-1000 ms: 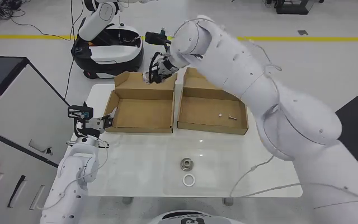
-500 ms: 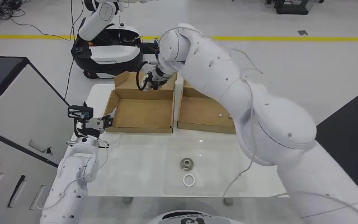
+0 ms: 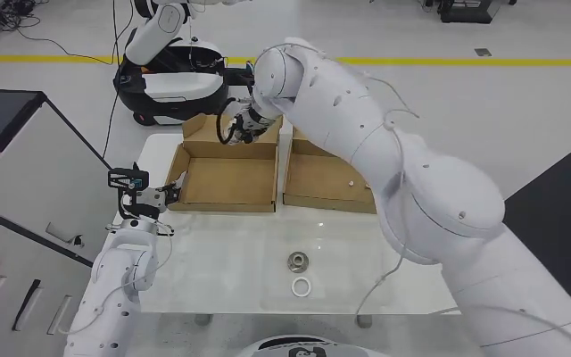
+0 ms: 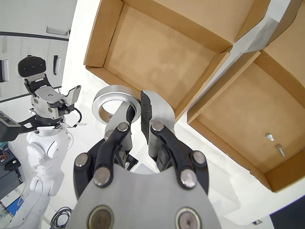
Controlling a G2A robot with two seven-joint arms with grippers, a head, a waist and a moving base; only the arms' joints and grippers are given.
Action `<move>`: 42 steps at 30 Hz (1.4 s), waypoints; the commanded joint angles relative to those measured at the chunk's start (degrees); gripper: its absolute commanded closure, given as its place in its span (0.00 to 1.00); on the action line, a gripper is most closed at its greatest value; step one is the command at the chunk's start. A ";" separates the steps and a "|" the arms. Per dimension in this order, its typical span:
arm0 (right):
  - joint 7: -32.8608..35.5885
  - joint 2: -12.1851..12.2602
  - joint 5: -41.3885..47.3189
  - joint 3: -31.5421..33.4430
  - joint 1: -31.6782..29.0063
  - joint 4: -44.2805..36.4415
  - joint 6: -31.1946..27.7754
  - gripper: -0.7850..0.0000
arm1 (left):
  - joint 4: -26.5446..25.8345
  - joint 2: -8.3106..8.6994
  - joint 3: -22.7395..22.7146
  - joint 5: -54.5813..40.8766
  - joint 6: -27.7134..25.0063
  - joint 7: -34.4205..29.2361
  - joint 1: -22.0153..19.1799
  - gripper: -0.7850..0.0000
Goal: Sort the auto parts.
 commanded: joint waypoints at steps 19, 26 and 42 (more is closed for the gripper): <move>0.00 0.00 0.00 0.00 0.00 0.00 0.00 1.00 | 0.00 0.00 0.00 0.00 0.00 0.00 0.00 0.00; 0.00 0.00 0.00 0.00 0.00 0.00 0.00 1.00 | 0.00 0.00 0.00 0.00 0.00 0.00 0.00 0.00; -0.26 -0.36 -6.10 -1.21 -1.91 -2.52 8.98 1.00 | 0.00 0.00 0.00 0.00 0.00 0.00 0.00 0.00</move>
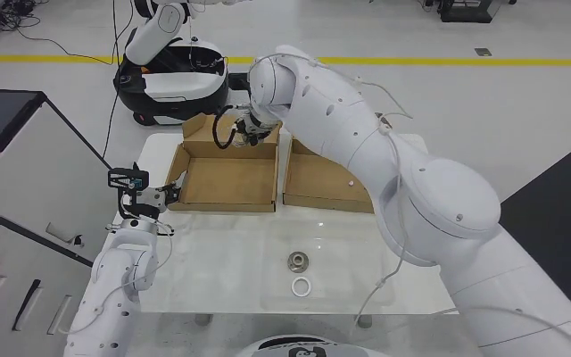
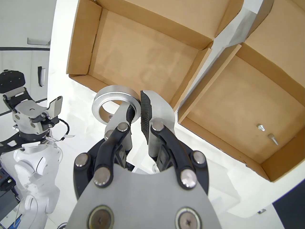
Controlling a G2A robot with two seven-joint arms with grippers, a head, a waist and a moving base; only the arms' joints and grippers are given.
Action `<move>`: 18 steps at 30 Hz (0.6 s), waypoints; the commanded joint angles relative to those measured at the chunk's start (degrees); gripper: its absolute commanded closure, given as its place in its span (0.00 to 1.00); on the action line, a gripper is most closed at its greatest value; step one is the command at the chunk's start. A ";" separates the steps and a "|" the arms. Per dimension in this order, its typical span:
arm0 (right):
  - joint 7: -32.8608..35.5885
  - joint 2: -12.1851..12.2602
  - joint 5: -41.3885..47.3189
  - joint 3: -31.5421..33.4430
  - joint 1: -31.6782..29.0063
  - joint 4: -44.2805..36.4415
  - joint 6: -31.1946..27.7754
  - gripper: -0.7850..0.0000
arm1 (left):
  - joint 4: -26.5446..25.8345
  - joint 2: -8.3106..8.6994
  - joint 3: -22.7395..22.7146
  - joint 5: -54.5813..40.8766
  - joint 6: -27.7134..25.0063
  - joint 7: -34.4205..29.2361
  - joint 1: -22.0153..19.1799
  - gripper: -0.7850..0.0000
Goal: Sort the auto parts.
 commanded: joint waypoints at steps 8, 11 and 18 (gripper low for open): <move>1.10 -2.26 -5.59 -1.96 -3.82 1.20 5.57 1.00 | 0.00 0.00 0.00 0.00 0.00 0.00 0.00 0.00; 1.05 -3.37 -7.07 -1.96 -4.85 2.61 6.00 1.00 | 0.00 0.00 0.00 0.00 0.00 0.00 0.00 0.00; 1.11 -6.10 -9.90 -1.96 -6.60 6.38 6.01 1.00 | 0.00 0.00 0.00 0.00 0.00 0.00 0.00 0.00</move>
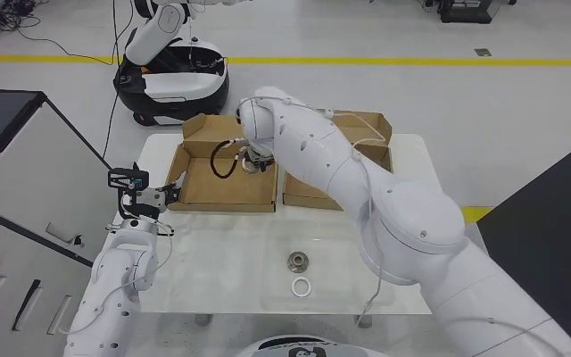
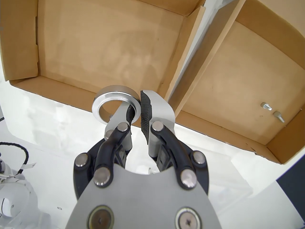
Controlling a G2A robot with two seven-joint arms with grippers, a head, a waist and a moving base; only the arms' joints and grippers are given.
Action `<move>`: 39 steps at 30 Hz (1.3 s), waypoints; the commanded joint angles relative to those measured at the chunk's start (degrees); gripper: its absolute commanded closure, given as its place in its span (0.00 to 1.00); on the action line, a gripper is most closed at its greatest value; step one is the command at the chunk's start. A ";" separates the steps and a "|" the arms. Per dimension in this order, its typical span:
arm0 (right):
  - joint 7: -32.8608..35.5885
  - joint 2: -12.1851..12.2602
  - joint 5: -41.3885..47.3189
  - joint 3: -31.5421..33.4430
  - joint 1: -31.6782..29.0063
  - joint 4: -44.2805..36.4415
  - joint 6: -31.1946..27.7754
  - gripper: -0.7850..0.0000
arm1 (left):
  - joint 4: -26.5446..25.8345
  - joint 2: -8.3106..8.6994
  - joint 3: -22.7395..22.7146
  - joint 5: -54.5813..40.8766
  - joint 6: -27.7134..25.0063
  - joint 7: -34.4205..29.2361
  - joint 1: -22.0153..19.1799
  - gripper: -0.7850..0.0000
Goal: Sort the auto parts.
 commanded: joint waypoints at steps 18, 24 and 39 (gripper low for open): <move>-0.17 -5.89 -5.99 0.14 -4.11 8.95 -0.04 1.00 | 0.00 0.00 0.00 0.00 0.00 0.00 0.00 0.00; -2.98 -6.74 -7.10 0.31 -5.03 9.94 -0.80 1.00 | 0.00 0.00 0.00 0.00 0.00 0.00 0.00 0.00; -9.03 -6.80 -7.98 0.08 -7.67 9.40 -5.27 1.00 | 0.00 0.00 0.00 0.00 0.00 0.00 0.00 0.00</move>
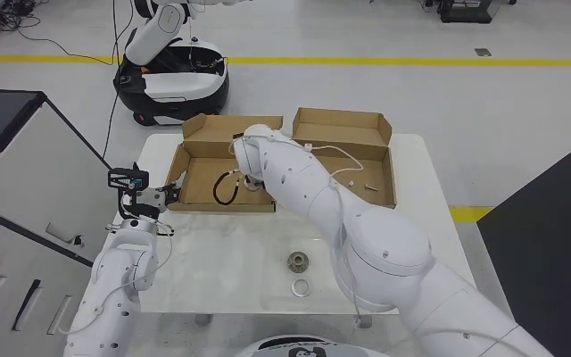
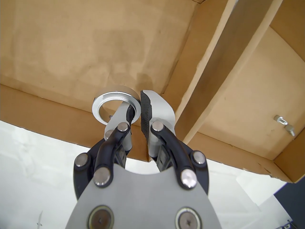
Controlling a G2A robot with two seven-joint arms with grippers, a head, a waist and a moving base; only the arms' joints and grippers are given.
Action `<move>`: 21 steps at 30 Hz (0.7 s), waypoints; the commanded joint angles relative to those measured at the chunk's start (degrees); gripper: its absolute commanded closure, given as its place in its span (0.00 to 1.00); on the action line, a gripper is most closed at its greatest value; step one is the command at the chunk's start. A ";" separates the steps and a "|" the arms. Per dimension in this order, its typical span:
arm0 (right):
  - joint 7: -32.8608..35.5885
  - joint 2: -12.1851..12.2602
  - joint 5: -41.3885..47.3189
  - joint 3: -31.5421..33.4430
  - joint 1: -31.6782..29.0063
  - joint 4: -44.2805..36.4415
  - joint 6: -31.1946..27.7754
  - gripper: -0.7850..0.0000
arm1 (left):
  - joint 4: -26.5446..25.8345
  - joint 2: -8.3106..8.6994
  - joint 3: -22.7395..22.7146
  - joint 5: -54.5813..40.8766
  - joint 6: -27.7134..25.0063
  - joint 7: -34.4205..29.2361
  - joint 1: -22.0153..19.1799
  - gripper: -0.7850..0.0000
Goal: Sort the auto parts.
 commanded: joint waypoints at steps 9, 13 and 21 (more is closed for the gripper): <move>-3.29 0.18 -0.15 -0.04 -2.18 0.16 -3.60 1.00 | 0.00 0.00 0.00 0.00 0.00 0.00 0.00 0.00; -3.68 0.17 -0.48 -0.04 -2.64 -0.10 -4.07 1.00 | 0.00 0.00 0.00 0.00 0.00 0.00 0.00 0.00; -3.95 0.19 -1.19 -0.04 -3.44 -0.23 -3.97 1.00 | 0.00 0.00 0.00 0.00 0.00 0.00 0.00 0.00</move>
